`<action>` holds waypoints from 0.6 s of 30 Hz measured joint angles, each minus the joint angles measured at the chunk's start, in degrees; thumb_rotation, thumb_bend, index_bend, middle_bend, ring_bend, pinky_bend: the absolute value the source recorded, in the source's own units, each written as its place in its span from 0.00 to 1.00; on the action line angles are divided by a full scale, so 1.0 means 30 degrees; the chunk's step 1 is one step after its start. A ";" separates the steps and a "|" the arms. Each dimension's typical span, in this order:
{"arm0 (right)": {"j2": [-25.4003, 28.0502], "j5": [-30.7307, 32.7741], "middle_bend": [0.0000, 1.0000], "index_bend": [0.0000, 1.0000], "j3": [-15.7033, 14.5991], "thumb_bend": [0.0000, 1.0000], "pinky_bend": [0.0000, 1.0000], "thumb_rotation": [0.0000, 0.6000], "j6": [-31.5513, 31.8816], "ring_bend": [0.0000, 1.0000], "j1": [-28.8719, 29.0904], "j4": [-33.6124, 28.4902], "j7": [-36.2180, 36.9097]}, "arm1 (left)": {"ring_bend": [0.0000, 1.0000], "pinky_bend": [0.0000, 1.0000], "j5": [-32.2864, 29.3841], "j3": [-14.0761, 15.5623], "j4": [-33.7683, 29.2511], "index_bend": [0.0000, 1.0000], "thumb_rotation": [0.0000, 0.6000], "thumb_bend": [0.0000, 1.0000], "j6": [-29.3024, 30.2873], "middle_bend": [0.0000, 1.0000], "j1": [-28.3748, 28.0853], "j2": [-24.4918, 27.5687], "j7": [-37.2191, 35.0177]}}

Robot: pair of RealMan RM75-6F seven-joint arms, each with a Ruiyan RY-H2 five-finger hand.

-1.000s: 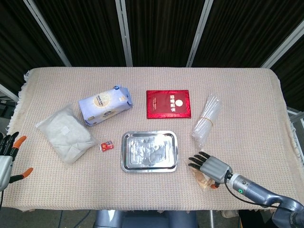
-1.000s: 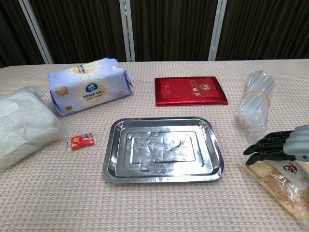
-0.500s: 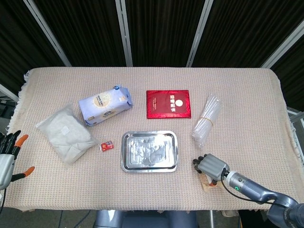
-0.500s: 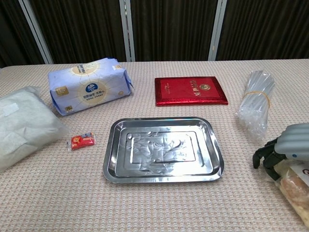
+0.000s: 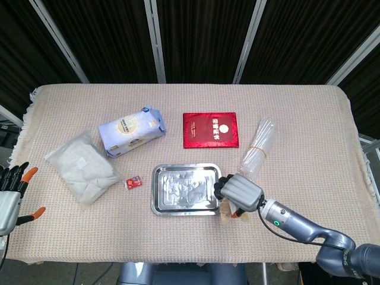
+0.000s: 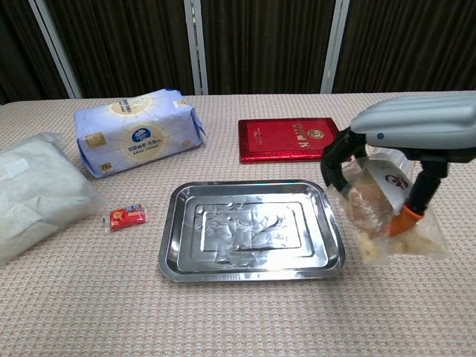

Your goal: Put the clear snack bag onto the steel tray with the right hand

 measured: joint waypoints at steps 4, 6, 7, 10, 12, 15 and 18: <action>-0.1020 0.0394 0.38 0.51 0.0493 0.09 0.49 1.00 -0.0316 0.29 0.0574 -0.0033 0.0105 | 0.00 0.00 -0.0110 -0.0017 0.0100 0.11 0.94 0.09 -0.0083 0.00 -0.0020 -0.0010 -0.0076; -0.1790 0.0712 0.37 0.50 0.0792 0.09 0.49 1.00 -0.0631 0.28 0.0948 0.0117 0.0068 | 0.00 0.00 -0.0177 -0.0015 0.0181 0.11 0.94 0.09 -0.0141 0.00 -0.0026 -0.0023 -0.0137; -0.2143 0.0877 0.36 0.50 0.0915 0.09 0.49 1.00 -0.0779 0.27 0.1106 0.0226 0.0025 | 0.00 0.00 -0.0219 -0.0015 0.0222 0.11 0.94 0.09 -0.0166 0.00 -0.0025 -0.0030 -0.0166; -0.3351 0.1530 0.35 0.48 0.1294 0.09 0.49 1.00 -0.1353 0.25 0.1647 0.0828 -0.0260 | 0.00 0.00 -0.0396 -0.0014 0.0370 0.11 0.94 0.09 -0.0264 0.00 -0.0015 -0.0045 -0.0278; -0.4209 0.2106 0.34 0.47 0.1530 0.09 0.49 1.00 -0.1817 0.25 0.2026 0.1469 -0.0559 | 0.00 0.00 -0.0510 -0.0014 0.0497 0.11 0.94 0.09 -0.0317 0.00 0.0004 -0.0048 -0.0391; -0.5327 0.2933 0.33 0.45 0.1813 0.09 0.47 1.00 -0.2345 0.23 0.2482 0.2567 -0.1199 | 0.00 0.00 -0.0660 -0.0021 0.0705 0.11 0.95 0.09 -0.0377 0.00 0.0029 -0.0060 -0.0537; -0.6228 0.3694 0.28 0.37 0.2074 0.08 0.42 1.00 -0.2625 0.17 0.2814 0.3770 -0.2081 | 0.00 0.00 -0.0791 -0.0038 0.0904 0.11 0.94 0.09 -0.0514 0.00 0.0010 -0.0091 -0.0675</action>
